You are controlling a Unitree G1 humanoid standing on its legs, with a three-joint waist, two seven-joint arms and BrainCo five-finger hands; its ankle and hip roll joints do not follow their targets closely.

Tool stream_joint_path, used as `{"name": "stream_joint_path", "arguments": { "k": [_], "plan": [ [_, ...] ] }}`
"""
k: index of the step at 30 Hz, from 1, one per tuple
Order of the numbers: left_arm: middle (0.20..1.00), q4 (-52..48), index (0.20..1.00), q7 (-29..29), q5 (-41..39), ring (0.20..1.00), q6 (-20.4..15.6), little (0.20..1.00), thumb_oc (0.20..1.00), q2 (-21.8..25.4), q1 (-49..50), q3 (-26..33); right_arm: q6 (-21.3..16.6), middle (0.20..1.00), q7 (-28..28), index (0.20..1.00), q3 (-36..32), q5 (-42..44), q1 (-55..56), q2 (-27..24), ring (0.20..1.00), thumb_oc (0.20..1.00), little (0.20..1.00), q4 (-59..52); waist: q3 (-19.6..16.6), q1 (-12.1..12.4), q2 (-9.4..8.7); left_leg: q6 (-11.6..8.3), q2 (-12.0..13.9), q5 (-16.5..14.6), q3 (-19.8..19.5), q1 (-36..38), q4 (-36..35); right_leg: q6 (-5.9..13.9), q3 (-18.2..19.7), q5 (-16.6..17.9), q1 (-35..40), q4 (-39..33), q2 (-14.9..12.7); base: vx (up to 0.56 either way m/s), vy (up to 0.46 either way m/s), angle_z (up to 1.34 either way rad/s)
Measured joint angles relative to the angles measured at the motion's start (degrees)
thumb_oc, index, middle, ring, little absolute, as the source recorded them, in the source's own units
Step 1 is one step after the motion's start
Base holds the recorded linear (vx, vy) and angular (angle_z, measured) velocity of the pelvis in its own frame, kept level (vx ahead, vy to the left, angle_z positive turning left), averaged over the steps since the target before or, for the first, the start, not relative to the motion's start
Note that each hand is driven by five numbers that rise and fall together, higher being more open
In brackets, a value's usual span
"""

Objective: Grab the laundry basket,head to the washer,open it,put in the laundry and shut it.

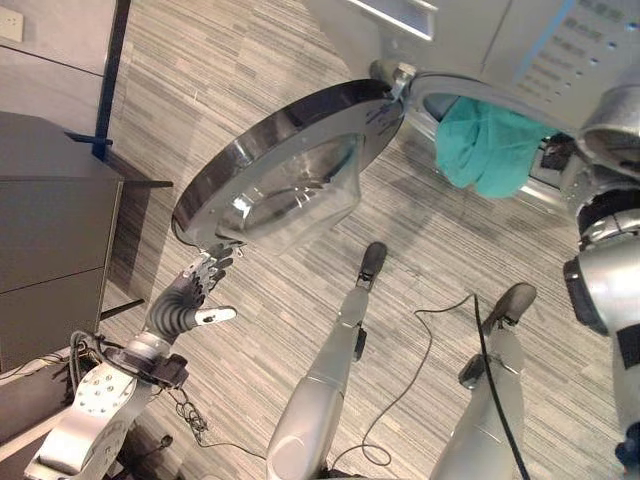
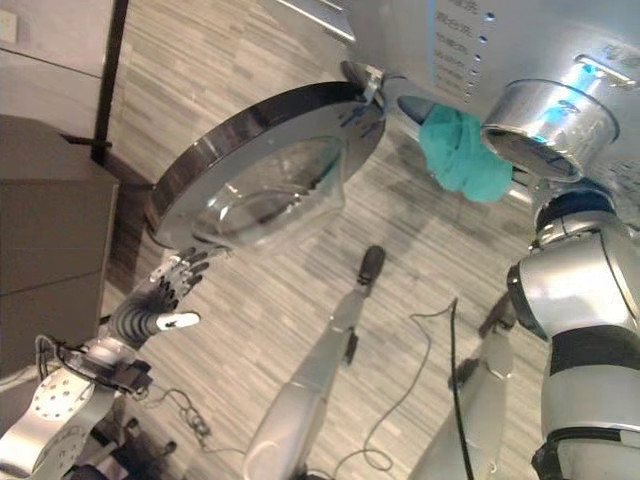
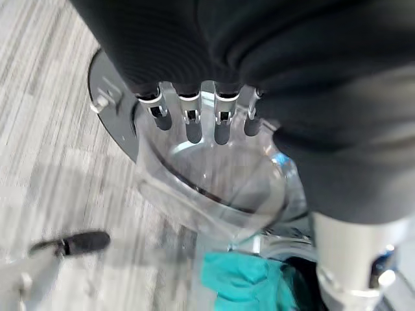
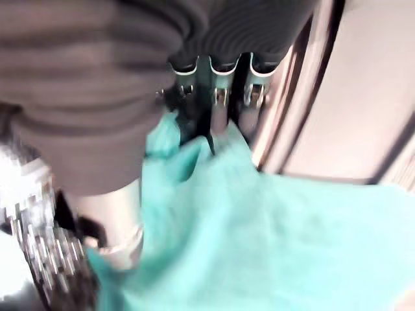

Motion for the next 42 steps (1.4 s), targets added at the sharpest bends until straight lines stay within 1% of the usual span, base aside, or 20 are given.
{"name": "stream_joint_path", "arguments": {
  "k": [3,6,8,9,10,11,12,16,21,23,26,27,29,31,33,36,39,40,41,42],
  "plan": [
    [1.000,-0.9,1.000,-0.9,-1.9,1.000,0.1,1.000,1.000,2.2,0.6,0.1,0.0,1.000,1.3,1.000,5.3,-5.7,1.2,0.0,1.000,1.000,1.000,-5.4,0.7,-0.6,-1.07,0.00,0.6,0.0,1.2,0.3,-0.2,-0.26,1.2,1.2,0.1,-1.7,0.8,0.00,0.014,-0.19],
    [1.000,-0.8,1.000,-1.4,-2.0,1.000,0.2,1.000,1.000,2.3,1.1,0.4,-0.1,1.000,1.1,1.000,5.5,-8.9,3.3,-0.6,1.000,1.000,1.000,-14.5,1.4,-1.7,-1.98,-0.01,1.0,0.0,1.9,0.3,-0.2,-0.44,1.4,2.4,0.5,-3.7,1.4,-0.03,0.023,-0.12],
    [1.000,-0.8,1.000,-1.5,-2.0,1.000,0.5,1.000,1.000,2.2,1.3,0.4,-0.1,1.000,-0.2,1.000,5.3,-9.9,6.4,-3.0,1.000,1.000,1.000,-26.9,1.7,-2.7,-2.48,-0.04,1.2,-0.1,2.2,0.3,-0.3,-0.39,1.6,2.9,0.6,-4.6,1.6,-0.05,0.005,-0.07],
    [1.000,-0.7,1.000,-1.6,-2.0,1.000,0.5,1.000,1.000,1.7,1.1,0.6,-0.5,1.000,-1.6,1.000,1.1,-11.7,14.4,-8.6,1.000,1.000,1.000,-47.1,2.1,-3.1,-3.00,0.09,1.2,-0.5,2.6,0.3,0.4,-0.63,1.6,3.3,0.9,-4.7,1.7,0.00,-0.016,-0.08],
    [1.000,-0.3,1.000,-1.6,-2.0,1.000,0.6,1.000,1.000,1.8,1.6,1.3,-2.6,1.000,-1.9,1.000,-0.5,-13.2,17.5,-10.4,1.000,1.000,1.000,-53.9,2.5,-3.7,-3.58,0.14,1.3,-0.9,2.7,1.6,0.2,-0.61,1.7,3.1,2.1,-5.2,1.8,0.00,-0.011,-0.09],
    [1.000,0.8,1.000,-1.9,-2.0,1.000,0.6,1.000,1.000,1.6,0.6,1.3,-2.9,1.000,-4.3,1.000,-1.6,-14.7,20.9,-10.1,1.000,1.000,1.000,-55.7,2.5,-4.1,-3.73,0.08,1.4,-0.9,2.8,2.5,0.3,-0.87,1.7,3.6,3.6,-6.2,2.2,-0.09,0.020,-0.06],
    [1.000,0.8,1.000,-1.8,-2.0,1.000,0.2,1.000,1.000,0.8,0.1,2.3,-3.2,1.000,-5.2,1.000,-9.6,-16.5,29.7,-10.1,1.000,1.000,1.000,-62.9,2.5,-3.4,-3.91,0.07,1.7,-1.0,3.4,3.3,0.2,-0.93,1.5,3.6,4.4,-6.2,2.2,0.00,0.000,0.00],
    [1.000,0.6,1.000,-1.9,-1.8,1.000,-0.6,1.000,1.000,-0.1,1.5,4.2,-4.2,1.000,-4.4,1.000,-26.4,-21.9,50.6,-10.2,1.000,1.000,1.000,-77.7,2.5,-3.0,-3.91,0.25,1.7,-1.5,3.9,4.2,0.2,-0.97,1.7,3.5,5.4,-6.9,2.3,0.00,0.010,-0.02],
    [1.000,0.2,1.000,-1.9,-1.2,1.000,-0.7,1.000,1.000,-2.5,2.5,4.5,-6.3,1.000,-2.1,1.000,-32.4,-27.2,62.2,-6.5,1.000,1.000,1.000,-85.4,2.5,-3.8,-3.99,0.11,2.2,-1.9,4.0,4.8,0.1,-1.04,1.5,3.5,6.4,-7.7,2.8,0.04,-0.005,-0.02],
    [1.000,0.1,1.000,-1.9,-1.2,1.000,-0.7,1.000,1.000,-2.5,2.9,4.7,-6.2,1.000,-1.4,1.000,-32.7,-29.3,64.7,-5.3,1.000,1.000,1.000,-85.0,2.4,-4.4,-4.30,0.02,2.4,-2.6,4.0,5.8,0.0,-1.01,1.5,3.3,7.5,-8.2,3.1,0.00,-0.008,-0.06],
    [1.000,0.2,1.000,-1.8,-0.7,1.000,-0.7,1.000,1.000,-2.3,5.1,4.7,-6.2,1.000,-0.8,1.000,-32.3,-32.0,68.1,-1.8,1.000,1.000,1.000,-82.2,1.1,-5.7,-6.09,-0.12,2.8,-2.7,4.5,7.0,0.0,-1.18,1.5,3.5,8.6,-8.6,3.6,0.00,-0.008,-0.09],
    [1.000,0.3,1.000,-1.8,-0.7,1.000,-0.7,1.000,1.000,-2.2,6.3,4.8,-5.2,1.000,-0.8,1.000,-31.9,-32.6,68.9,-1.2,1.000,1.000,1.000,-80.7,0.8,-6.6,-6.50,-0.34,3.1,-3.4,4.3,7.7,-0.2,-1.41,1.4,2.9,9.4,-8.7,3.9,0.08,-0.041,-0.05],
    [1.000,1.0,1.000,-1.6,-0.4,1.000,-0.7,1.000,1.000,-1.6,6.7,4.8,-4.1,1.000,-0.7,1.000,-30.5,-34.7,68.0,-0.3,1.000,1.000,1.000,-76.0,-0.1,-6.8,-7.55,-0.58,3.6,-3.2,4.6,8.3,-0.7,-1.59,1.6,3.1,9.5,-9.1,4.3,-0.02,-0.022,-0.11],
    [1.000,1.1,1.000,-1.3,0.6,1.000,-0.7,1.000,1.000,-1.7,6.7,4.8,-2.7,1.000,-0.9,1.000,-30.1,-36.9,66.7,0.9,1.000,1.000,1.000,-72.2,-0.7,-6.3,-7.37,-0.70,4.0,-3.1,4.6,8.3,-1.0,-1.75,1.5,2.9,9.5,-9.1,4.7,-0.03,-0.017,-0.06],
    [1.000,1.1,1.000,-0.9,0.9,1.000,-0.7,1.000,1.000,-1.5,7.5,4.6,0.6,1.000,-2.6,1.000,-24.7,-41.6,57.3,4.4,1.000,1.000,1.000,-54.9,-1.3,-5.7,-6.98,-1.24,4.7,-2.8,4.4,8.4,-1.5,-2.06,1.3,2.7,9.3,-9.1,5.5,-0.04,-0.028,-0.04],
    [1.000,1.0,1.000,-0.2,0.9,1.000,-0.7,1.000,1.000,-1.5,7.6,4.1,4.2,1.000,-3.1,1.000,-18.2,-46.1,48.2,7.8,1.000,1.000,1.000,-40.7,-1.9,-3.0,-5.67,-1.90,5.2,-2.2,4.2,7.9,-2.5,-2.30,1.3,2.8,8.2,-9.1,5.9,-0.04,-0.037,-0.04],
    [1.000,0.8,1.000,0.6,0.9,1.000,-0.7,1.000,1.000,-1.4,7.1,2.7,5.1,1.000,-4.2,1.000,-12.2,-48.6,39.3,13.4,1.000,1.000,1.000,-25.8,-1.9,-1.4,-4.98,-2.27,5.7,-1.7,4.0,7.4,-3.1,-2.44,1.1,2.7,7.5,-9.1,6.3,-0.02,-0.024,0.00],
    [1.000,0.5,1.000,0.6,0.9,1.000,-0.7,1.000,1.000,-1.4,6.7,2.2,5.2,1.000,-4.0,1.000,-11.0,-48.8,37.8,14.7,1.000,1.000,1.000,-23.6,-1.8,-0.3,-4.70,-2.39,5.7,-1.5,3.9,7.2,-3.2,-2.47,1.0,2.7,7.3,-9.0,6.3,-0.04,-0.050,0.21],
    [1.000,-1.1,1.000,0.9,0.9,1.000,-0.7,1.000,1.000,-1.2,5.9,1.5,5.0,1.000,-3.9,1.000,-5.6,-49.3,32.2,17.4,1.000,1.000,1.000,-12.7,-1.7,0.7,-3.49,-2.71,6.1,-1.1,2.1,6.2,-3.7,-2.60,-1.1,2.0,7.1,-8.5,6.4,-0.03,-0.028,0.26],
    [1.000,-1.0,1.000,1.0,0.9,1.000,-0.7,1.000,1.000,-1.2,5.7,1.3,5.2,1.000,-3.8,1.000,-5.6,-49.2,31.5,18.8,1.000,1.000,1.000,-11.2,-1.6,1.3,-3.51,-2.70,5.9,-1.0,1.8,6.2,-3.7,-2.57,-1.3,1.8,7.1,-7.9,6.4,-0.04,-0.030,0.28]
  ]
}}
